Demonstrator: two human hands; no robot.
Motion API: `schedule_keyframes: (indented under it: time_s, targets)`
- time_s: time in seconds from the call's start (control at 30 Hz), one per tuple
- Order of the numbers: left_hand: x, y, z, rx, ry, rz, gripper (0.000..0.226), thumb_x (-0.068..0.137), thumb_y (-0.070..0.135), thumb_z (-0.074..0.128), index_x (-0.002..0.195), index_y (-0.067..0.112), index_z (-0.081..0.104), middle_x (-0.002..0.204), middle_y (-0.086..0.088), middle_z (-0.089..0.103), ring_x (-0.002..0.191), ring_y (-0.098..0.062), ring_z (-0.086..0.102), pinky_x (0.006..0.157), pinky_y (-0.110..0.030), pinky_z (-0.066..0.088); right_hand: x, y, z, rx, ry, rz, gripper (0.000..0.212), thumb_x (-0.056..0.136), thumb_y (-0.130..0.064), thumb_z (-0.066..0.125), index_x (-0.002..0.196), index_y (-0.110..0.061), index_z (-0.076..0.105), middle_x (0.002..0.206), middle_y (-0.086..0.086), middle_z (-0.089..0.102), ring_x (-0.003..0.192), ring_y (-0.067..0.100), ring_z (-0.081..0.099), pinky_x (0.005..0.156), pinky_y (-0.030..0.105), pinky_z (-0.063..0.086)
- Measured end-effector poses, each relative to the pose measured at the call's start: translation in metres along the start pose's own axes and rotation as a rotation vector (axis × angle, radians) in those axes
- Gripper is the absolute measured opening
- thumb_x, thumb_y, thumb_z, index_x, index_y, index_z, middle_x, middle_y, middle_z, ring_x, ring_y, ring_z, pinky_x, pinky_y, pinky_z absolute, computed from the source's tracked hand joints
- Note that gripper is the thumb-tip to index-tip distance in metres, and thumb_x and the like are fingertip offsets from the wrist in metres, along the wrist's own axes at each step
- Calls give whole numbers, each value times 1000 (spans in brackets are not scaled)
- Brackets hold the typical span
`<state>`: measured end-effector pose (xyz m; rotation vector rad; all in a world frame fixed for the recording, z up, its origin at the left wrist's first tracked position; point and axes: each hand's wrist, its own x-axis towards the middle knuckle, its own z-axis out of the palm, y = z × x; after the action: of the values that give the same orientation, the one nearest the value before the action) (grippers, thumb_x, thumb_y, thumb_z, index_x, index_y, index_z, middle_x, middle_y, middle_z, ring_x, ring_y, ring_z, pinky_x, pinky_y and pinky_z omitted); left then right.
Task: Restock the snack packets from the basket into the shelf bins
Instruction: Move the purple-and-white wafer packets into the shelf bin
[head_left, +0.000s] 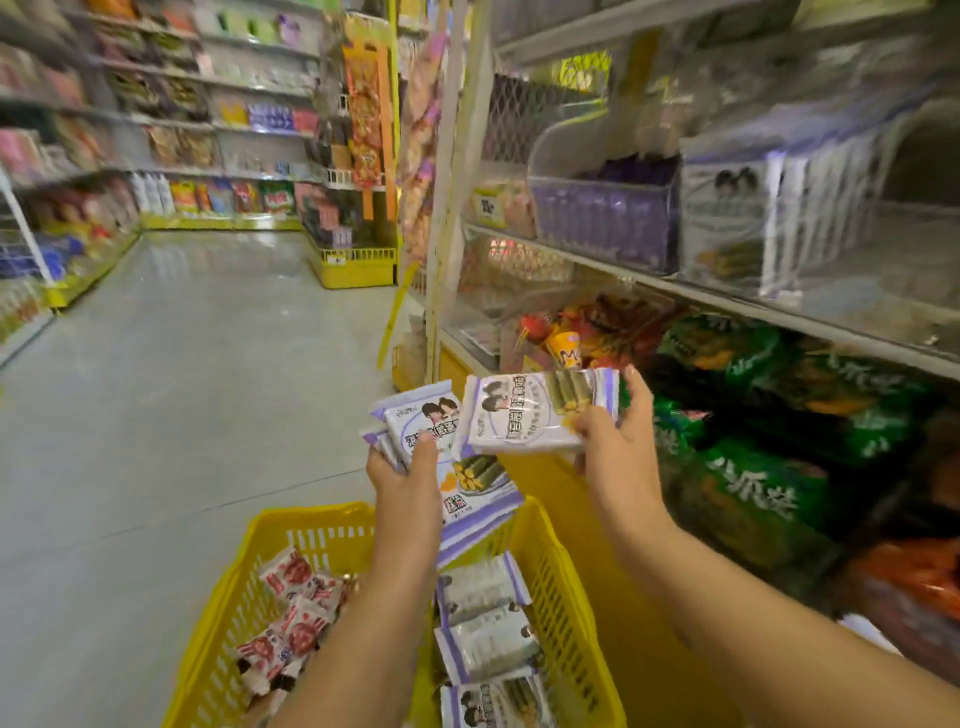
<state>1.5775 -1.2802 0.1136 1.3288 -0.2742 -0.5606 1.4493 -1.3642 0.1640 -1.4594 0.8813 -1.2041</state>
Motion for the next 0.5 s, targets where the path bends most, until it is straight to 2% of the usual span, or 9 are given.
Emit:
schedule_keyframes:
  time_s: [0.07,0.13,0.17,0.23,0.3,0.37,0.43,0.5]
  targets:
    - [-15,18,9,-64,-13,37,64,91,52,52,145,30,25,129,-6,56,111,-30,59,100,-52,43,-12,-13,-1,78,-43,63,66,91,-12,48,148,-37,24,129,4,52,87,18,49,74,28,42]
    - [-27,37,13,-127,23,78,61,90,53,54,142,31,29,117,-8,63,98,-32,67,90,-54,51,-20,-28,-6,133,-85,104,62,91,-14,50,144,-37,29,124,5,55,73,15,49,56,24,42]
    - [-31,46,14,-152,41,107,59,90,53,54,140,32,30,110,-6,66,88,-29,70,83,-51,55,-22,-35,-9,158,-114,121,58,90,-14,51,140,-37,33,118,6,57,71,16,49,53,24,41]
    - [-38,63,15,-202,61,154,52,92,50,53,137,34,32,100,-2,67,73,-22,72,69,-45,58,-25,-48,-13,189,-190,164,51,87,-12,57,131,-32,40,104,8,61,73,21,51,56,29,42]
    - [-44,79,17,-233,58,164,46,95,43,50,137,32,33,106,-5,66,77,-25,71,71,-48,58,-25,-60,-17,185,-281,200,49,81,-7,66,123,-21,44,89,11,63,73,27,53,58,36,41]
    - [-51,91,17,-214,38,185,42,97,37,48,136,33,34,106,-4,65,80,-26,70,70,-49,58,-25,-74,-23,155,-372,203,43,74,-5,75,107,-12,48,82,13,63,66,27,59,61,37,47]
    - [-60,99,18,-217,5,214,38,97,40,47,132,35,37,94,4,66,73,-19,70,66,-46,58,-28,-87,-30,67,-443,154,45,64,-17,85,94,-9,53,86,19,68,72,27,66,73,45,53]
    - [-68,108,21,-219,-25,231,37,96,46,47,130,35,37,98,5,67,81,-19,70,73,-48,58,-31,-98,-38,-81,-449,54,59,50,-40,88,91,-11,58,102,24,67,88,31,67,90,52,49]
